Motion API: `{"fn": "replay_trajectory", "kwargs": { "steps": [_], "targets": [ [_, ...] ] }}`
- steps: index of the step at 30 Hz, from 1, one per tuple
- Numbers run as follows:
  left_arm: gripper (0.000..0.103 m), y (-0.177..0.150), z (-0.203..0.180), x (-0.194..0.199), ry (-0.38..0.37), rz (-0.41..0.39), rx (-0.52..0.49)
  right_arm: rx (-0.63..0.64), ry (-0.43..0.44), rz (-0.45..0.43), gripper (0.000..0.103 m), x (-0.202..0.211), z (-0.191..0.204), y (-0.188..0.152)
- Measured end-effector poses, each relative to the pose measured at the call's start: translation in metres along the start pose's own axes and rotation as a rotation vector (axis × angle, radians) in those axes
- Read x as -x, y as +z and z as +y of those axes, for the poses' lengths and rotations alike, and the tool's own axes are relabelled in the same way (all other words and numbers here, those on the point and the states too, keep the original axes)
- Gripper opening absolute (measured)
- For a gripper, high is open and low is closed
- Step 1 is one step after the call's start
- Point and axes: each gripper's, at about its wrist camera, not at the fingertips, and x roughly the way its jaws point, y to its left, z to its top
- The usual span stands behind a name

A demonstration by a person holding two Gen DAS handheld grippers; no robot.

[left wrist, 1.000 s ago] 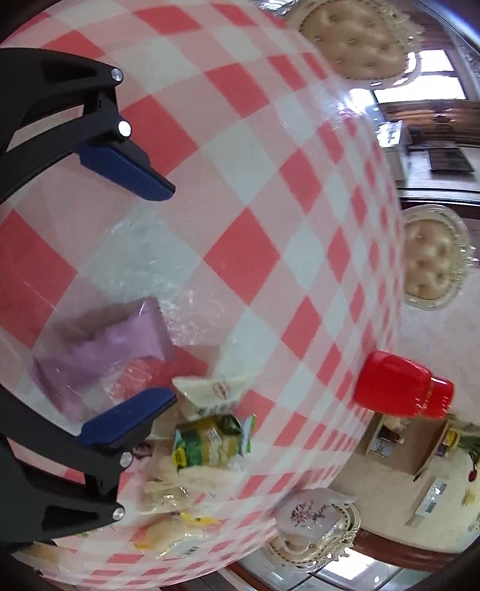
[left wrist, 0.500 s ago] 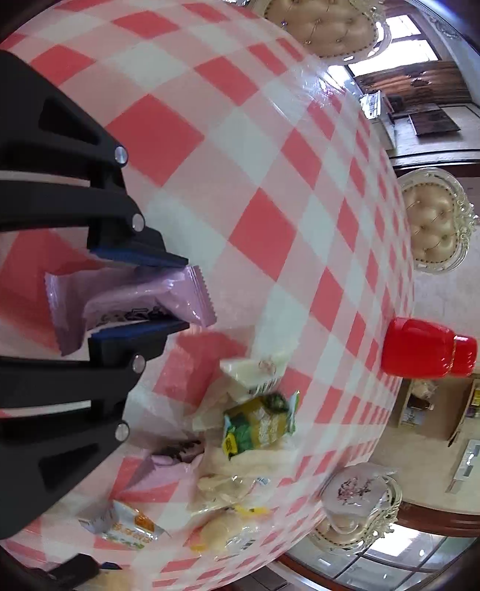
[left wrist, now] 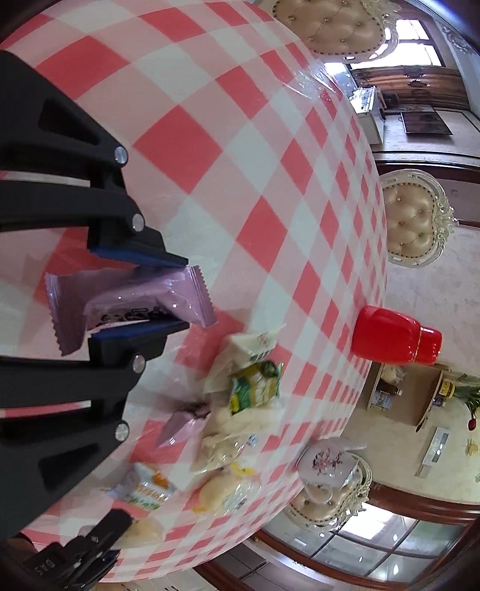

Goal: Organize snacks
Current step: 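Lift the held bun bag and pink snack up from the table with both grippers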

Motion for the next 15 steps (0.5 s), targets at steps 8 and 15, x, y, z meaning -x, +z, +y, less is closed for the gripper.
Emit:
{"fn": "replay_trajectory", "kwargs": {
  "steps": [8, 15],
  "targets": [
    [0.028, -0.028, -0.008, 0.037, -0.020, -0.044, -0.014, 0.006, 0.023, -0.012, 0.036, 0.016, 0.019, -0.018],
    [0.028, -0.058, -0.013, 0.072, -0.020, -0.062, -0.047, -0.017, 0.057, -0.021, 0.036, 0.036, 0.033, -0.041]
  ]
}}
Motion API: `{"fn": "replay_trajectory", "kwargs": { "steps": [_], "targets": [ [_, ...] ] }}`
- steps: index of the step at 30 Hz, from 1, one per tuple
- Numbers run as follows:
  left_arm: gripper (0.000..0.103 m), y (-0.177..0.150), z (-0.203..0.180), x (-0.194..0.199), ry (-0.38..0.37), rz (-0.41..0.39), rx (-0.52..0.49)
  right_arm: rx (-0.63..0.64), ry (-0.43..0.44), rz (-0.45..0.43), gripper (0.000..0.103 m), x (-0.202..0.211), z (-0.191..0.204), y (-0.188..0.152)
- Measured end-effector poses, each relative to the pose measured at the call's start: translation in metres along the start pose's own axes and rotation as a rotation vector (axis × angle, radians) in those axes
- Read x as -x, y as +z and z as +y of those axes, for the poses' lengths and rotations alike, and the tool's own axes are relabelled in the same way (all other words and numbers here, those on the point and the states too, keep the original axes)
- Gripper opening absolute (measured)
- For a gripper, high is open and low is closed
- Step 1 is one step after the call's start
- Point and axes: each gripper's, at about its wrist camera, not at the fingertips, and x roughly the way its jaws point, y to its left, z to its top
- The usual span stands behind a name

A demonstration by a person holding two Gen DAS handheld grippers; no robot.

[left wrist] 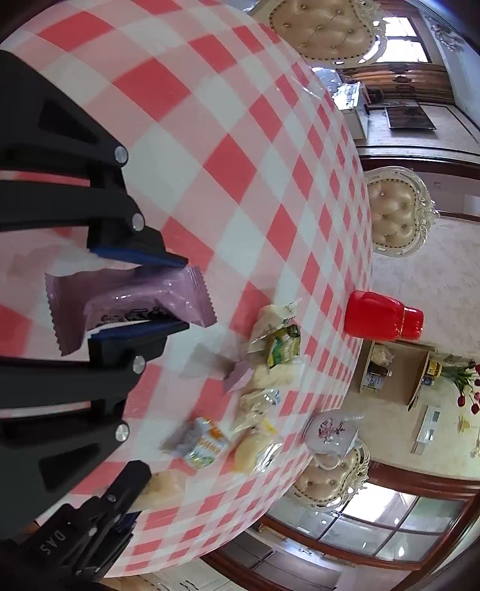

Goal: Organize snacks
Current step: 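Lift the held bun bag and pink snack up from the table with both grippers, then carry both snacks to the purple-rimmed container and open both grippers to drop them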

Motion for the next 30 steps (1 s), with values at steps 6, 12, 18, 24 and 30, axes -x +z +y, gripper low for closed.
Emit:
{"fn": "replay_trajectory", "kwargs": {
  "steps": [6, 12, 18, 24, 30],
  "targets": [
    [0.028, -0.018, -0.005, 0.027, 0.010, 0.003, -0.052, -0.025, 0.054, -0.015, 0.036, 0.019, 0.015, -0.020],
    [0.029, -0.032, 0.001, 0.054, 0.026, -0.005, -0.081, -0.013, 0.090, 0.004, 0.036, 0.030, 0.032, -0.040],
    [0.029, -0.045, 0.015, 0.082, 0.042, -0.023, -0.103, 0.025, 0.115, 0.016, 0.036, 0.040, 0.053, -0.054],
    [0.029, -0.059, 0.039, 0.109, 0.063, -0.037, -0.115, 0.065, 0.145, 0.022, 0.036, 0.049, 0.078, -0.064],
    [0.029, -0.071, 0.064, 0.131, 0.075, -0.037, -0.114, 0.144, 0.180, 0.037, 0.036, 0.054, 0.114, -0.072]
  ]
}}
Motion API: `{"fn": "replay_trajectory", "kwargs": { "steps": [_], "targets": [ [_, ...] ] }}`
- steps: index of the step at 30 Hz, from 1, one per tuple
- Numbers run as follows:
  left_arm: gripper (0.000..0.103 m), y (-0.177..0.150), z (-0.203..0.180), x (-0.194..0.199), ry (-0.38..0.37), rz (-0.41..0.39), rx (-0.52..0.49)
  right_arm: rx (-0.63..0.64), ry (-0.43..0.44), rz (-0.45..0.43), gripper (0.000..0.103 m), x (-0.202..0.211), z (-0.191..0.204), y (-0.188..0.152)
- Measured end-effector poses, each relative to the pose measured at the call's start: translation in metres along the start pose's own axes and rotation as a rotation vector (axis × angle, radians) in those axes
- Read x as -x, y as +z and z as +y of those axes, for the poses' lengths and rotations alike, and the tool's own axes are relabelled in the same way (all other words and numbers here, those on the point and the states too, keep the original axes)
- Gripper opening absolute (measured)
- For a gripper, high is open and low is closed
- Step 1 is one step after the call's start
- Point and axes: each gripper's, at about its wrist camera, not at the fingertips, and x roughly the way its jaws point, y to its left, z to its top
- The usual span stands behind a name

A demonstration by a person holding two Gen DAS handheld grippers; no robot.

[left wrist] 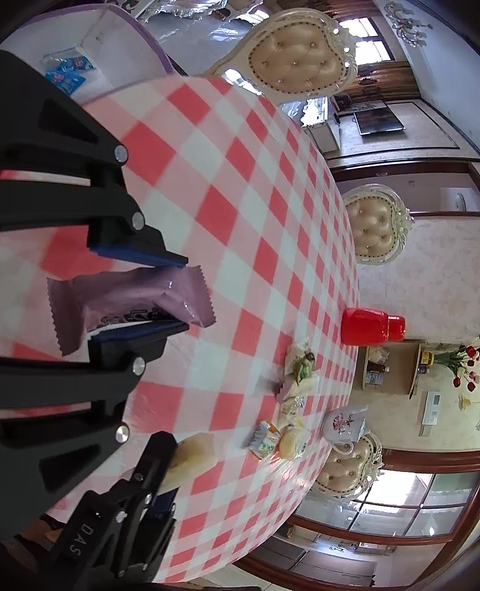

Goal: Organize snacks
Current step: 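Carry both snacks to the purple-rimmed container and open both grippers to drop them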

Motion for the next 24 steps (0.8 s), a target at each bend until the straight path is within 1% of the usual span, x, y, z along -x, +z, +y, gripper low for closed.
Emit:
{"fn": "replay_trajectory", "kwargs": {
  "steps": [8, 12, 16, 19, 22, 24],
  "targets": [
    [0.030, -0.021, 0.042, 0.023, 0.034, 0.010, 0.016, 0.098, 0.055, 0.050, 0.036, -0.010, 0.050, -0.013],
    [0.030, -0.030, 0.075, 0.033, 0.064, 0.015, 0.054, 0.162, 0.103, 0.082, 0.036, -0.017, 0.082, -0.021],
    [0.030, -0.033, 0.118, 0.045, 0.107, 0.019, 0.108, 0.227, 0.159, 0.100, 0.036, -0.021, 0.116, -0.029],
    [0.030, -0.032, 0.145, 0.052, 0.162, 0.028, 0.109, 0.287, 0.190, 0.129, 0.036, -0.029, 0.145, -0.036],
    [0.030, -0.036, 0.170, 0.055, 0.214, 0.054, 0.102, 0.345, 0.214, 0.159, 0.036, -0.038, 0.172, -0.044],
    [0.030, -0.039, 0.186, 0.056, 0.268, 0.082, 0.075, 0.405, 0.236, 0.181, 0.036, -0.044, 0.195, -0.050]
  ]
}}
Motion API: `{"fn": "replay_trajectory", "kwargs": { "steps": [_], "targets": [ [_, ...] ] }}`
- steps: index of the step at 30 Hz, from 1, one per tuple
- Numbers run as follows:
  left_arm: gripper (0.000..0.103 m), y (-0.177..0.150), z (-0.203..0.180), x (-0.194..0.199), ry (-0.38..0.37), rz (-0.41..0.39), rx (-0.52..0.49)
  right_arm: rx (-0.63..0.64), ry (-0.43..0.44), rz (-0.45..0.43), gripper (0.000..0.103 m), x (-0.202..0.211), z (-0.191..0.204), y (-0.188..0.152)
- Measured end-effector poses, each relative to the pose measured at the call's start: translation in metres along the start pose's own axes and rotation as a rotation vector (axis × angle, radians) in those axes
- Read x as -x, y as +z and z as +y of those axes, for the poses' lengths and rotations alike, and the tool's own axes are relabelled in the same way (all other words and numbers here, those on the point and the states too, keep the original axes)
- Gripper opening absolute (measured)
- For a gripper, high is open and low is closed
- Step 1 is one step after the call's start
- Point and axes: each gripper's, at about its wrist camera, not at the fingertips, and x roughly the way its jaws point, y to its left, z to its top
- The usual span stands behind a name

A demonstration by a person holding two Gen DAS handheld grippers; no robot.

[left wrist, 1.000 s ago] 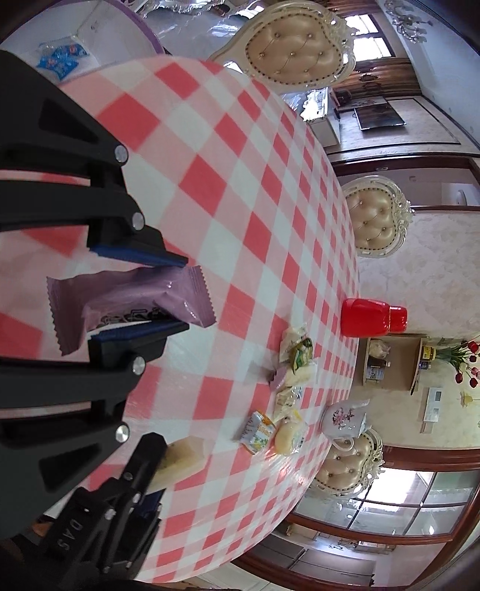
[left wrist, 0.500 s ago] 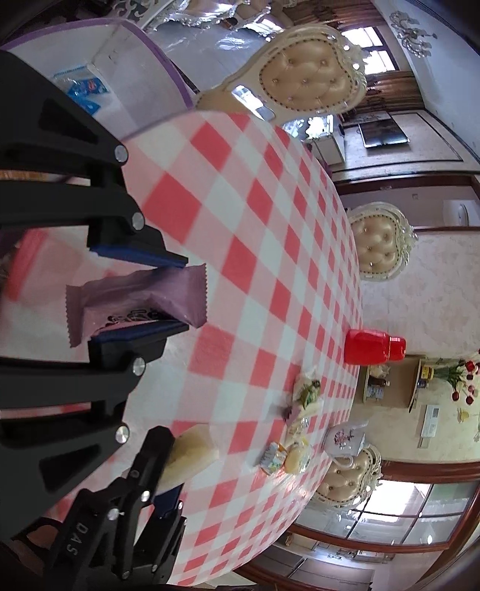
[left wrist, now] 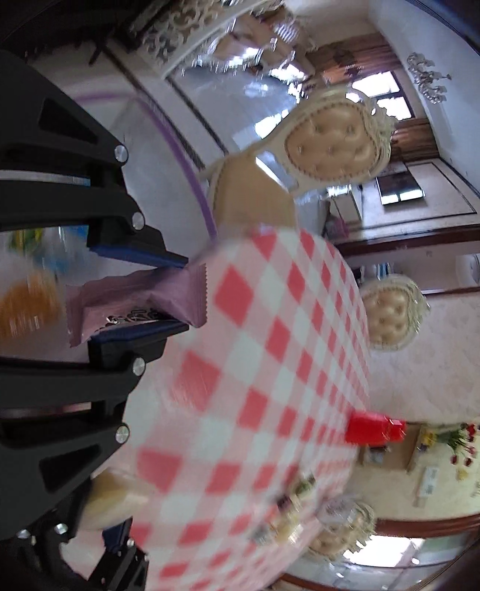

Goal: Organize snacks
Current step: 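Carry both snacks to the purple-rimmed container and open both grippers to drop them, then return both grippers to the table and grasp a bread bag with the right gripper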

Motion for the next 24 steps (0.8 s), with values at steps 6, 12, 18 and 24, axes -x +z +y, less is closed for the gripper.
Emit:
{"fn": "replay_trajectory", "kwargs": {
  "steps": [6, 12, 18, 24],
  "targets": [
    [0.030, -0.008, 0.036, -0.004, 0.086, 0.063, -0.052, 0.154, 0.080, 0.065, 0.036, -0.035, 0.058, 0.005],
    [0.093, -0.006, 0.065, 0.000, 0.273, 0.046, 0.058, 0.140, 0.094, -0.034, 0.060, -0.021, 0.051, 0.009],
    [0.099, 0.007, 0.037, 0.026, 0.115, -0.096, 0.240, -0.182, -0.056, -0.129, 0.068, 0.026, -0.061, 0.006],
    [0.101, 0.037, -0.087, 0.001, -0.344, 0.048, 0.148, -0.451, -0.249, -0.192, 0.072, 0.073, -0.173, -0.031]
  ]
}}
